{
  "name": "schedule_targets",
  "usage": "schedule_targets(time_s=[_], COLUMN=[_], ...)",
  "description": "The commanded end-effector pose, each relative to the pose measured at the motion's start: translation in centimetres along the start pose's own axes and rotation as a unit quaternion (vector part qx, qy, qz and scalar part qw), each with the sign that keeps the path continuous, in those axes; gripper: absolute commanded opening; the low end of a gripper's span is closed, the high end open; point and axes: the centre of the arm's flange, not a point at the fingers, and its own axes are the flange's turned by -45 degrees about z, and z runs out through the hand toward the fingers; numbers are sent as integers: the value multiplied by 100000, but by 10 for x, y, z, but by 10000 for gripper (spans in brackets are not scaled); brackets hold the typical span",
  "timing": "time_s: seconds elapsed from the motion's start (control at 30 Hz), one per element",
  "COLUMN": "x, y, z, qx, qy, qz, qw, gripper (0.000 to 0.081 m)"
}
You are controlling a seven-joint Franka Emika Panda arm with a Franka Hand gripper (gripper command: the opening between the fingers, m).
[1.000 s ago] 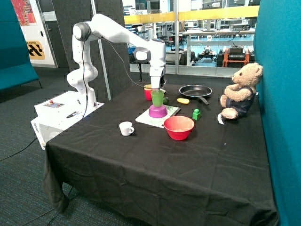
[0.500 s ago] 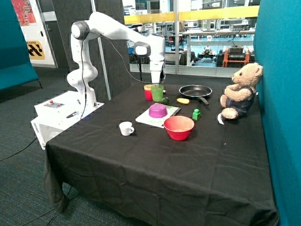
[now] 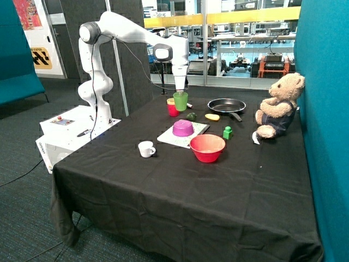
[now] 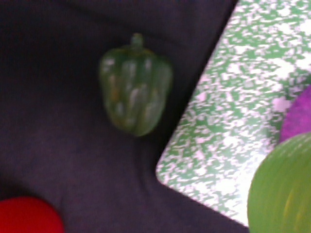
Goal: Stack the cups
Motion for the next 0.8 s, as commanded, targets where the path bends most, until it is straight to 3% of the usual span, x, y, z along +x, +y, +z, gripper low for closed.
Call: schedule_targets(time_s=[0.0,0.47,0.77], x=[-7,-21,-35], y=[-32,-72,-113], z=[-8,-13,-13], qx=[-42,-43,-44], qy=[25,23,21], qz=[-3353,-7921,-13288], qw=[99944,99686,99113], gripper=[0,0,0])
